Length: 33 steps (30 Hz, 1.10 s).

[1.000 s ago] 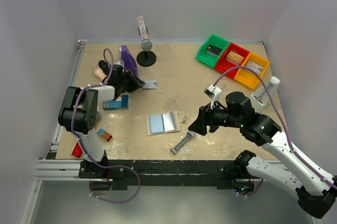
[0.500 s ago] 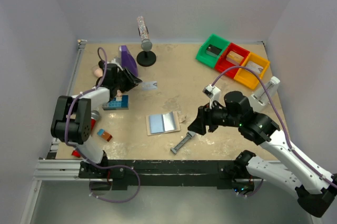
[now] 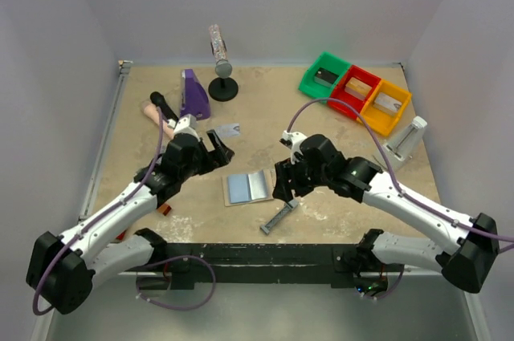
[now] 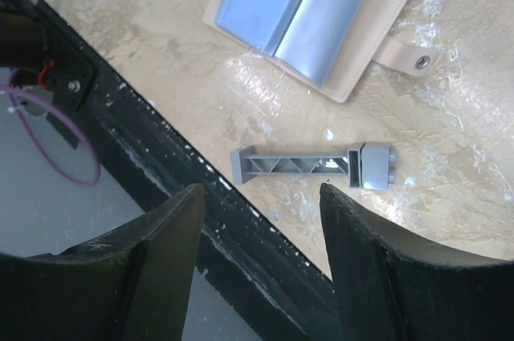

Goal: Take the credit cards out of the card holder
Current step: Place the credit card at the center of the board, then remove the credit card from the card holder.

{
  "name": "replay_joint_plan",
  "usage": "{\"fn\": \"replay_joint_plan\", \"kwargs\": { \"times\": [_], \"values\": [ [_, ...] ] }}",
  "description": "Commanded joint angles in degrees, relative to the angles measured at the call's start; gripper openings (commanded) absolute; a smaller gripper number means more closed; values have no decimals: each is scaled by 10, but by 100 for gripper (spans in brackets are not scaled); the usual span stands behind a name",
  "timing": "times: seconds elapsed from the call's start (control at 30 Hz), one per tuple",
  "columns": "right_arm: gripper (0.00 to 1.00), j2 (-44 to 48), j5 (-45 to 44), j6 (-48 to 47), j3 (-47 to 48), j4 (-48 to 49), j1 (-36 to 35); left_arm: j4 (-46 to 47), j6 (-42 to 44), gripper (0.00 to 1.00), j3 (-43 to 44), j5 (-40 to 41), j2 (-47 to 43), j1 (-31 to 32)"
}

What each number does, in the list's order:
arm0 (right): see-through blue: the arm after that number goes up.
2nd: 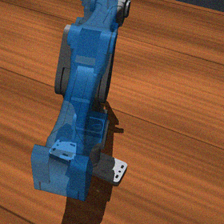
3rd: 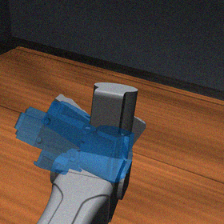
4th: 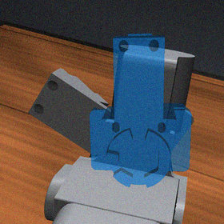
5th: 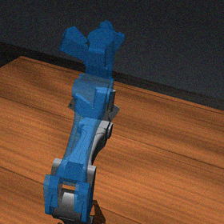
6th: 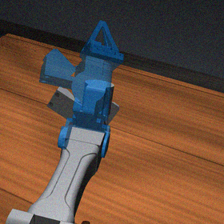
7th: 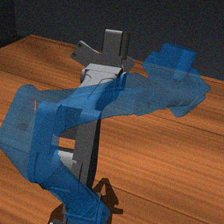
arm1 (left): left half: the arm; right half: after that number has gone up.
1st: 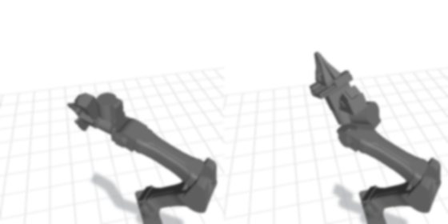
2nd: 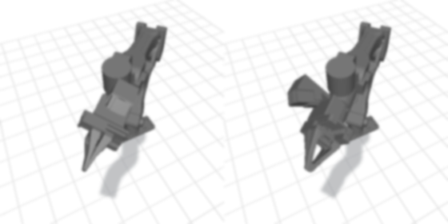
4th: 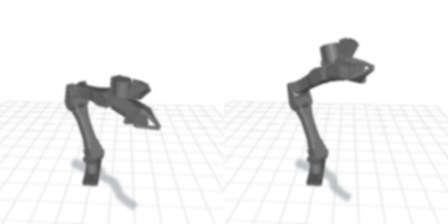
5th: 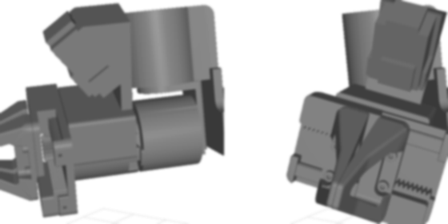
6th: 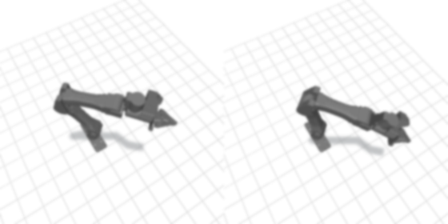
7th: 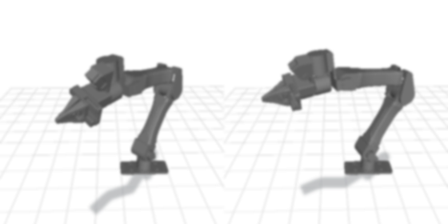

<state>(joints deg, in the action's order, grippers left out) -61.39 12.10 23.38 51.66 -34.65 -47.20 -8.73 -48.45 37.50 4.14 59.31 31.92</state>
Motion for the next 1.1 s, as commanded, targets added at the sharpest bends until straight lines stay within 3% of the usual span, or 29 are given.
{"fn": "replay_joint_plan", "kwargs": {
  "times": [0.0, 0.07, 0.17, 0.23, 0.33, 0.53, 0.77, 1.07],
  "values": [
    [65, -29, -88, 39, 5, 47, -13, -124, -60, 100, -29, 91, -59, -1],
    [66, -56, -91, 56, -3, 83, -11, -94, -78, 100, -72, 59, -109, 0],
    [67, -130, -70, 32, 54, 44, -10, 25, -74, 100, -158, 4, -168, -1],
    [66, -166, -67, 24, 73, 37, -10, 22, -76, 100, -167, -7, -167, 3],
    [65, -186, -67, 39, 57, 102, -7, -29, -75, 97, -159, 3, -138, 15],
    [63, -216, -76, 41, 48, 143, -2, 49, -89, 91, -220, -39, -172, 24],
    [59, -204, -44, 65, 4, 176, 56, 38, -101, 89, -237, -60, -183, 28],
    [62, -222, -77, 55, 2, 153, 84, 128, -112, 85, -281, -77, -159, 39]
  ]
}}
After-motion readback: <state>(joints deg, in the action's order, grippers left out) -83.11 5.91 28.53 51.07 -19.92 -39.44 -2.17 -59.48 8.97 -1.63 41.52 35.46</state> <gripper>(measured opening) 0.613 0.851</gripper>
